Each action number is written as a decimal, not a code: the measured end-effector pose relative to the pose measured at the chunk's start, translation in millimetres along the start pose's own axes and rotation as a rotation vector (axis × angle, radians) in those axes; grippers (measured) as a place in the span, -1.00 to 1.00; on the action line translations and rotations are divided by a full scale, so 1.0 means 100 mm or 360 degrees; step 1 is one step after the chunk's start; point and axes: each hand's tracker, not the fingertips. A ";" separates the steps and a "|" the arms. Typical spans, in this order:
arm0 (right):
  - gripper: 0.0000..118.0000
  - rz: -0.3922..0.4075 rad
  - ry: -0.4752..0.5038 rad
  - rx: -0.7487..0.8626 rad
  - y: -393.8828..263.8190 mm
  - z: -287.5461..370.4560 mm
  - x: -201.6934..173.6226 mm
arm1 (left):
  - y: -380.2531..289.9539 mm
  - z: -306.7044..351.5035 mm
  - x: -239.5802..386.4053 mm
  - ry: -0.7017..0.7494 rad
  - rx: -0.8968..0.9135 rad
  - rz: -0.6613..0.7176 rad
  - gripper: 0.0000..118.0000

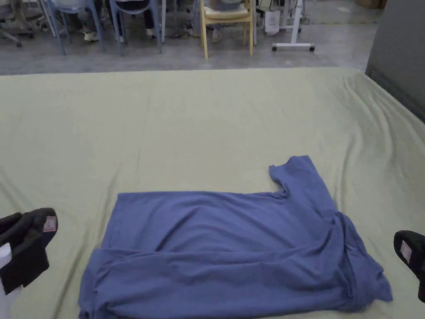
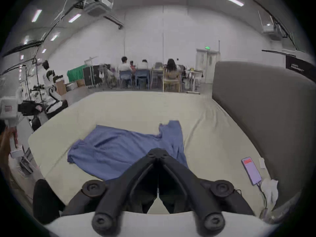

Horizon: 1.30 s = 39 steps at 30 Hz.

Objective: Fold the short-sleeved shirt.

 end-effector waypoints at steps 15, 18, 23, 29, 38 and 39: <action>-0.95 -0.0064 0.0059 -0.0207 -0.02 -0.64 0.19 | -0.07 -3.77 -0.38 0.0116 -0.0859 -0.0058 0.51; -0.95 -0.0058 0.0023 -0.0285 -0.09 -0.79 0.26 | -0.39 -4.35 -0.47 0.0132 -0.1056 -0.0029 0.51; -0.95 -0.0035 0.0008 -0.0387 -0.21 -0.99 0.31 | -0.70 -4.56 -0.50 0.0139 -0.1123 -0.0099 0.46; -0.95 -0.0054 0.0056 -0.0458 -0.28 -1.24 0.28 | -0.60 -4.24 -0.44 0.0000 -0.0987 -0.0184 -0.90; 1.00 -0.0241 0.0157 -0.0411 0.55 -2.42 0.70 | 0.05 -3.02 -0.31 -0.0142 -0.0532 -0.0115 -0.90; 1.00 -0.0321 0.0154 -0.0354 0.59 -2.60 0.82 | 0.07 -2.86 -0.27 -0.0125 -0.0472 -0.0098 -0.90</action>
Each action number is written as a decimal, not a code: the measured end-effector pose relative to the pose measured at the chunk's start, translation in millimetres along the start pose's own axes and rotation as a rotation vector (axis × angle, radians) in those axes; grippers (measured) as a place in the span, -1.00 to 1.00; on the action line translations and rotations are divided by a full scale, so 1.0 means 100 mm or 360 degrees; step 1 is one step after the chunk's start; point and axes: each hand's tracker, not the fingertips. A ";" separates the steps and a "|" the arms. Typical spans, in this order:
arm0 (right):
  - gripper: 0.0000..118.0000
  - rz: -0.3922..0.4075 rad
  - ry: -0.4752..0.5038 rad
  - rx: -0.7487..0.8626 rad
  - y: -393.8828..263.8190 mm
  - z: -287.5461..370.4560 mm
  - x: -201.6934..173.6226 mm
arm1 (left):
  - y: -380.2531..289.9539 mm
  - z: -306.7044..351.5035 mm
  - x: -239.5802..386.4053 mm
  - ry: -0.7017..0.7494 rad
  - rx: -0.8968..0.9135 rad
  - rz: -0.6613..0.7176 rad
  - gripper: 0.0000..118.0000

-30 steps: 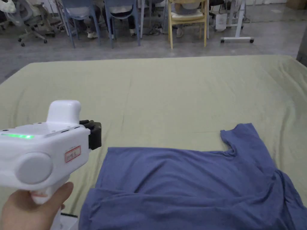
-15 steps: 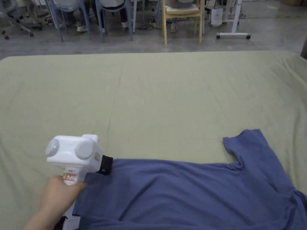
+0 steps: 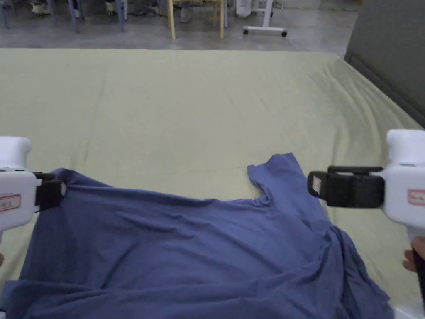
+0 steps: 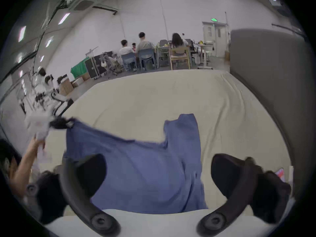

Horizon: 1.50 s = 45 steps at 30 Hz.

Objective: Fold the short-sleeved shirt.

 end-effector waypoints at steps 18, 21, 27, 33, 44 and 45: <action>-0.90 0.0084 -0.0466 -0.0732 0.09 -1.79 0.51 | -0.19 -0.05 -0.01 -0.0014 -0.0096 0.0180 -0.90; -0.90 0.0077 -0.0406 -0.0597 0.31 -1.67 0.66 | -0.11 0.08 -0.02 -0.0019 -0.0085 0.0182 -0.90; -0.90 0.0223 -0.0279 -0.0215 0.19 -0.30 0.32 | -0.25 0.63 -0.14 0.0025 -0.0014 0.0077 -0.90; -0.90 0.0147 -0.0155 -0.0151 -0.68 0.78 0.29 | -1.08 0.98 -0.18 0.0120 -0.0197 0.0130 -0.90; -0.90 -0.0051 -0.0211 -0.0539 -1.93 0.56 0.48 | -1.98 0.38 -0.11 0.0195 -0.0601 0.0139 -0.90; -0.90 -0.0049 -0.0220 -0.0535 -1.93 0.54 0.47 | -1.97 0.37 -0.09 0.0202 -0.0592 0.0135 -0.90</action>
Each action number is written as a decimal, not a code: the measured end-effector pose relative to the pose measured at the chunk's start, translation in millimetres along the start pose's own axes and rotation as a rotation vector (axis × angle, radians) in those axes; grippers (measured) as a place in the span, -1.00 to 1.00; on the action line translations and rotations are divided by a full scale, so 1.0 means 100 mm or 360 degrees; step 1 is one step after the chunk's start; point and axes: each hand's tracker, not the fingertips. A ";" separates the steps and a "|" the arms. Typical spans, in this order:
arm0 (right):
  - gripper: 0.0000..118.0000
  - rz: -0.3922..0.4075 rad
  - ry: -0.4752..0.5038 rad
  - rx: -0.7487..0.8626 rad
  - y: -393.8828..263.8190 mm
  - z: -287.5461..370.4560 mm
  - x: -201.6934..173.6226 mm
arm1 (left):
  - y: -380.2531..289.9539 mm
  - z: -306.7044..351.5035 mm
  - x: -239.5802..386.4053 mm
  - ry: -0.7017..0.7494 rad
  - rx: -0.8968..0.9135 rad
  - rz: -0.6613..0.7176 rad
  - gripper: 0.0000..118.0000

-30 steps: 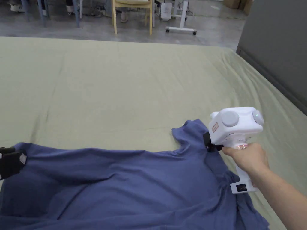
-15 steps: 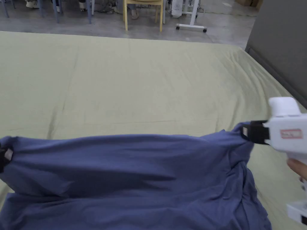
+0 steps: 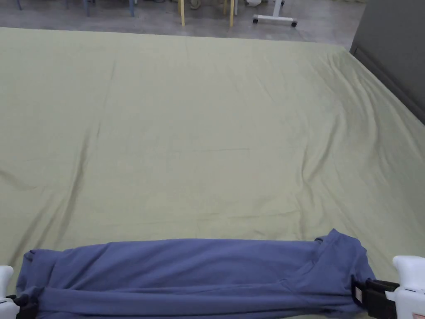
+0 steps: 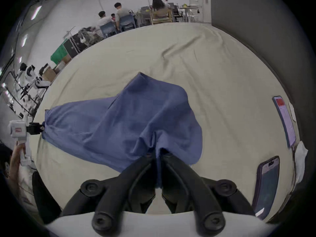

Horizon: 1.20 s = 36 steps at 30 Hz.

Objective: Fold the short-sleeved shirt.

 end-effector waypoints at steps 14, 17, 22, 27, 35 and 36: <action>0.92 -0.0212 0.0166 0.0543 -0.04 1.45 -0.39 | -0.18 1.69 0.05 -0.0301 0.0545 0.0252 0.33; 0.64 -0.0078 0.0105 0.0745 -0.18 1.90 -0.67 | -0.41 2.27 0.24 -0.0302 0.0824 0.0225 0.08; -0.94 0.0104 -0.0058 0.0891 -0.43 2.16 -0.94 | -0.53 2.60 0.49 -0.0192 0.0774 0.0048 -1.00; -0.94 0.0114 0.0023 0.0811 -0.40 2.08 -1.03 | -0.52 2.50 0.57 -0.0079 0.0794 0.0025 -1.00; -0.94 0.0125 0.0142 0.0720 -0.29 1.92 -1.14 | 0.00 0.99 0.06 -0.0284 0.0431 0.0317 0.59; -0.94 0.0129 0.0153 0.0700 -0.27 1.87 -1.15 | 0.05 0.69 -0.01 -0.0303 0.0336 0.0380 0.59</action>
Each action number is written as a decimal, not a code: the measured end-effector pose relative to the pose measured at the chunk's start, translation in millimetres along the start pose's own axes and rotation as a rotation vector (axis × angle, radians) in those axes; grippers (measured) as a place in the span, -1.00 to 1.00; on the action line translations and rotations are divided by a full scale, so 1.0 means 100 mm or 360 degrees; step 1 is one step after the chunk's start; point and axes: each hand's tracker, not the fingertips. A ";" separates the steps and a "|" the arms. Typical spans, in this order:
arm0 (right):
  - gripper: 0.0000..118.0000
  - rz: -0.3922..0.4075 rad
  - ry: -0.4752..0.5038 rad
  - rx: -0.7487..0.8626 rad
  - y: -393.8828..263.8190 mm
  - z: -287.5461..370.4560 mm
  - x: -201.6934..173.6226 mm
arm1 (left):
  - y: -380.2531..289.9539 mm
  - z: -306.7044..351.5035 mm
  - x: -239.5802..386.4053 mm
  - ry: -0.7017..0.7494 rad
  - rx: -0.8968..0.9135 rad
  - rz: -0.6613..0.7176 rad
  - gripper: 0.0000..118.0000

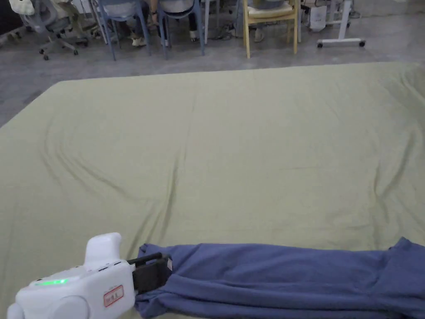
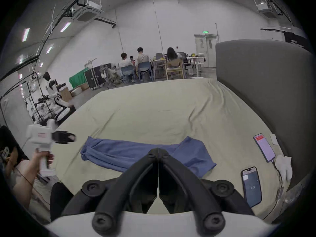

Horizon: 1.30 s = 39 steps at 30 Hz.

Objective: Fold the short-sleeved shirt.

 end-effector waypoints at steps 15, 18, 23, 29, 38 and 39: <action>-0.94 0.0083 0.0028 -0.0381 -0.18 -0.67 -0.13 | -0.08 -0.65 -0.05 0.0065 -0.0038 -0.0235 -0.83; -0.94 0.0101 0.0051 -0.0368 -0.15 -0.67 -0.19 | 0.02 -0.35 -0.38 -0.0039 -0.0006 0.0048 -0.83; -0.94 0.0091 0.0111 -0.0321 -0.11 -0.67 -0.24 | 0.11 0.08 -0.60 0.0622 -0.0018 -0.0278 -0.83; -0.94 0.0066 0.0140 -0.0278 -0.13 -0.73 -0.19 | 0.20 0.37 -0.11 0.0649 0.0052 -0.0355 -0.83; -0.94 0.0040 0.0088 -0.0249 -0.11 -0.76 -0.02 | -0.07 -0.34 1.48 0.0240 -0.0105 -0.0549 -0.83; -0.94 0.0030 0.0087 -0.0249 -0.11 -0.76 0.01 | -0.13 -0.47 1.61 0.0201 -0.0118 -0.0537 -0.83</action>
